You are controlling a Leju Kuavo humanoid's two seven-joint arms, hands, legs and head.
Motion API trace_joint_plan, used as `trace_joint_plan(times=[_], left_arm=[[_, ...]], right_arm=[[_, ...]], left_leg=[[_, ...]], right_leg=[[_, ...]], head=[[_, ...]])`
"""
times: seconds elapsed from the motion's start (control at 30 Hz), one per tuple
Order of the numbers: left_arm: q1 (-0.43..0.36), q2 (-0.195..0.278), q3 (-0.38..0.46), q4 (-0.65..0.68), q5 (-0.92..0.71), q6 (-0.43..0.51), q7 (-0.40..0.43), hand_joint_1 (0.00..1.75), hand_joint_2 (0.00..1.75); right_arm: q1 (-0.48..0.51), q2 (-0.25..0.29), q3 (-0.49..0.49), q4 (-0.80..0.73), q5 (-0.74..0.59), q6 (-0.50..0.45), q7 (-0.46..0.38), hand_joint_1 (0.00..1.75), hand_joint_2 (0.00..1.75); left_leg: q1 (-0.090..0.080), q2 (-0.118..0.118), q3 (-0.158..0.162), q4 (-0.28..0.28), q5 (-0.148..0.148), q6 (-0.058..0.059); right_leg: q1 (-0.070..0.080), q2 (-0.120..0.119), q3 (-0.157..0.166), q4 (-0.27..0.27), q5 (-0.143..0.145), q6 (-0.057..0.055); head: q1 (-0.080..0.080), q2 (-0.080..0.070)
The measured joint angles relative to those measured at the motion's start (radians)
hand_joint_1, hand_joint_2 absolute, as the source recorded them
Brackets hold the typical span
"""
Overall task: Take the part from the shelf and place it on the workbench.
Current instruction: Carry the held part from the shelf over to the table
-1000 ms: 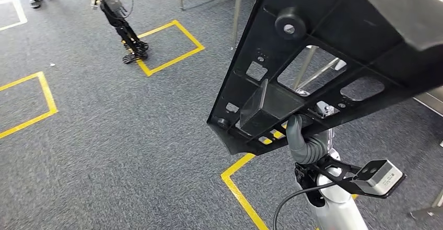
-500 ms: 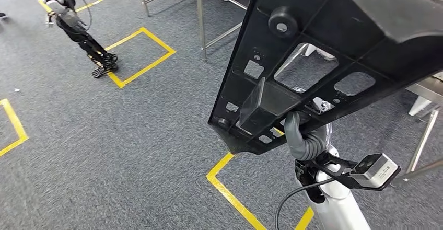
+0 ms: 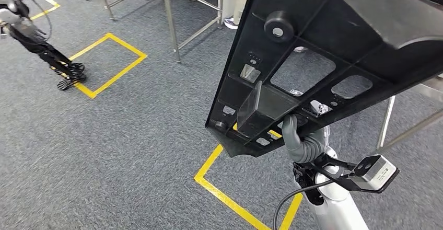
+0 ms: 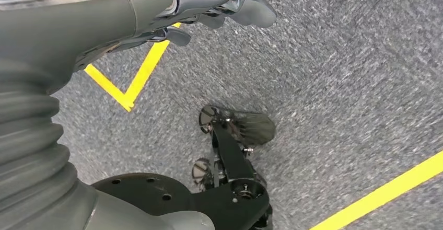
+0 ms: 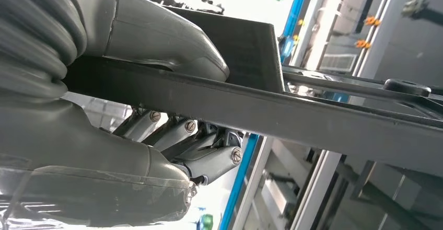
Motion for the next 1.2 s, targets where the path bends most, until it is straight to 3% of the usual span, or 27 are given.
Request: trace_joint_plan(times=[0.03,0.07,0.17,0.23,0.3,0.37,0.43,0.47,0.5,0.53,0.57,0.6,0.67,0.73,0.8,0.83,0.9,0.97,1.03,1.07,1.1,1.13,1.2], left_arm=[[0.0,0.0,0.0,0.0,-0.001,0.0,0.0,0.0,1.75],[0.0,0.0,0.0,0.0,-0.003,0.0,0.0,0.0,1.75],[0.0,-0.002,0.0,0.0,-0.008,0.0,-0.001,0.0,1.75],[-0.001,-0.002,0.0,0.0,-0.009,0.0,-0.002,0.0,1.75],[-0.003,-0.001,0.0,0.0,-0.01,0.0,-0.002,0.0,1.75],[-0.004,0.0,0.0,0.0,-0.012,-0.001,-0.002,0.0,1.75],[-0.002,0.001,0.0,0.0,-0.014,-0.001,-0.003,0.0,1.75],[0.0,0.001,0.0,0.0,-0.015,-0.002,-0.002,0.0,1.75],[0.002,0.002,0.0,0.0,-0.017,-0.002,-0.001,0.0,1.75],[0.003,0.003,0.0,0.0,-0.019,-0.002,0.002,0.0,1.75],[0.004,0.004,0.0,0.0,-0.021,-0.001,0.005,0.0,1.75],[0.004,0.005,0.0,0.0,-0.022,0.0,0.009,0.0,1.75],[0.004,0.007,0.001,0.0,-0.023,0.001,0.017,0.0,1.75],[0.004,0.008,0.001,0.0,-0.023,0.001,0.02,0.0,1.75],[0.003,0.008,0.003,0.0,-0.023,0.0,0.02,0.0,1.75],[0.002,0.007,0.003,0.0,-0.023,-0.002,0.018,0.0,1.75],[0.0,0.007,0.005,0.0,-0.023,-0.006,0.011,0.0,1.75],[0.001,0.007,0.008,0.0,-0.023,-0.008,0.006,0.0,1.75],[0.002,0.007,0.012,0.0,-0.023,-0.01,0.005,0.0,1.75],[0.001,0.007,0.014,0.0,-0.023,-0.012,0.005,0.0,1.75],[0.001,0.006,0.015,0.0,-0.023,-0.013,0.005,0.0,1.75],[0.0,0.006,0.015,0.0,-0.023,-0.015,0.004,0.0,1.75],[-0.001,0.004,0.016,0.0,-0.023,-0.018,0.002,0.0,1.75]], right_arm=[[0.0,0.0,0.001,0.001,0.0,0.0,0.001,1.75,1.75],[0.0,0.0,0.002,0.003,0.0,0.0,0.001,1.75,1.75],[-0.002,-0.001,0.002,0.004,0.0,0.0,0.003,1.75,1.75],[-0.003,-0.001,0.001,0.005,-0.001,0.001,0.003,1.75,1.75],[-0.002,-0.002,-0.002,0.006,-0.003,0.003,0.003,1.75,1.75],[-0.004,-0.002,-0.004,0.007,-0.003,0.006,0.003,1.75,1.75],[-0.005,-0.002,-0.004,0.008,-0.003,0.008,0.003,1.75,1.75],[-0.005,-0.002,-0.004,0.009,-0.003,0.009,0.003,1.75,1.75],[-0.004,-0.002,-0.004,0.01,-0.003,0.01,0.003,1.75,1.75],[-0.002,-0.002,-0.005,0.011,-0.003,0.011,0.003,1.75,1.75],[0.001,-0.002,-0.005,0.012,-0.004,0.011,0.003,1.75,1.75],[0.003,-0.002,-0.006,0.012,-0.004,0.01,0.003,1.75,1.75],[0.007,-0.002,-0.007,0.012,-0.005,0.009,0.003,1.75,1.75],[0.009,-0.002,-0.008,0.012,-0.008,0.009,0.002,1.75,1.75],[0.009,-0.002,-0.009,0.012,-0.012,0.012,0.001,1.75,1.75],[0.009,-0.002,-0.011,0.012,-0.014,0.013,0.0,1.75,1.75],[0.005,-0.003,-0.014,0.014,-0.017,0.015,-0.002,1.75,1.75],[0.002,-0.003,-0.015,0.017,-0.018,0.015,-0.003,1.75,1.75],[0.004,-0.003,-0.015,0.021,-0.018,0.015,-0.003,1.75,1.75],[0.004,-0.003,-0.015,0.022,-0.018,0.016,-0.002,1.75,1.75],[0.004,-0.003,-0.015,0.023,-0.018,0.016,-0.002,1.75,1.75],[0.004,-0.003,-0.015,0.023,-0.018,0.016,-0.002,1.75,1.75],[0.001,-0.003,-0.015,0.023,-0.017,0.016,-0.001,1.75,1.75]], left_leg=[[0.0,0.012,0.001,0.0,-0.001,0.0],[-0.001,0.022,0.003,0.0,-0.003,-0.002],[-0.005,0.047,0.012,0.001,-0.011,-0.013],[-0.01,0.062,0.016,0.003,-0.016,-0.023],[-0.01,0.076,0.019,0.003,-0.021,-0.035],[-0.006,0.049,0.008,0.035,-0.046,-0.046],[-0.002,0.004,-0.043,0.147,-0.106,-0.053],[-0.002,-0.007,-0.077,0.219,-0.137,-0.055],[-0.002,-0.011,-0.107,0.276,-0.154,-0.056],[-0.002,-0.012,-0.123,0.302,-0.152,-0.056],[-0.002,-0.014,-0.119,0.285,-0.129,-0.054],[-0.002,-0.019,-0.097,0.231,-0.091,-0.052],[0.001,-0.061,-0.037,0.089,-0.023,-0.044],[0.001,-0.095,-0.009,0.021,-0.006,-0.035],[0.0,-0.084,-0.005,0.015,-0.005,-0.025],[0.002,-0.072,-0.003,0.009,-0.002,-0.019],[0.007,-0.047,0.003,-0.004,0.004,-0.005],[0.004,-0.022,0.005,-0.007,0.004,0.002],[0.003,0.003,0.005,-0.006,0.001,0.002],[0.003,0.014,0.005,-0.005,-0.001,0.0],[0.003,0.025,0.007,-0.003,-0.003,-0.002],[0.002,0.035,0.01,-0.002,-0.006,-0.005],[-0.003,0.051,0.014,0.002,-0.013,-0.016]], right_leg=[[-0.002,-0.003,-0.007,0.013,0.006,0.002],[-0.003,-0.007,0.008,-0.017,0.03,0.002],[0.003,-0.058,0.115,-0.226,0.118,-0.01],[0.011,-0.073,0.139,-0.28,0.128,-0.025],[0.012,-0.051,0.137,-0.282,0.131,-0.038],[0.007,-0.032,0.139,-0.288,0.136,-0.05],[0.004,-0.013,0.141,-0.291,0.138,-0.057],[0.005,-0.002,0.14,-0.29,0.137,-0.059],[0.006,0.01,0.14,-0.289,0.137,-0.06],[0.006,0.023,0.141,-0.287,0.136,-0.061],[0.006,0.036,0.142,-0.285,0.135,-0.06],[0.006,0.049,0.143,-0.283,0.134,-0.059],[0.006,0.072,0.144,-0.279,0.131,-0.053],[0.004,0.093,0.137,-0.276,0.133,-0.042],[0.001,0.114,0.131,-0.278,0.137,-0.028],[0.001,0.112,0.129,-0.276,0.135,-0.022],[0.005,0.069,0.103,-0.223,0.102,-0.014],[0.003,0.017,0.04,-0.092,0.037,-0.008],[-0.002,0.0,-0.01,0.007,0.008,-0.001],[-0.005,-0.004,-0.008,0.003,0.021,0.001],[-0.007,-0.011,0.018,-0.045,0.051,0.002],[-0.007,-0.027,0.057,-0.119,0.086,0.0],[-0.001,-0.065,0.123,-0.246,0.129,-0.008]], head=[[0.0,0.0],[0.0,0.0],[0.0,0.0],[-0.002,0.0],[-0.002,0.0],[-0.004,0.0],[-0.006,0.0],[-0.008,0.0],[-0.008,0.0],[-0.008,0.0],[-0.008,0.0],[-0.008,0.0],[-0.008,0.0],[-0.009,0.0],[-0.009,0.0],[-0.009,0.0],[-0.002,0.0],[0.004,0.0],[0.005,0.0],[0.005,0.0],[0.005,0.0],[0.005,0.0],[0.004,0.0]])
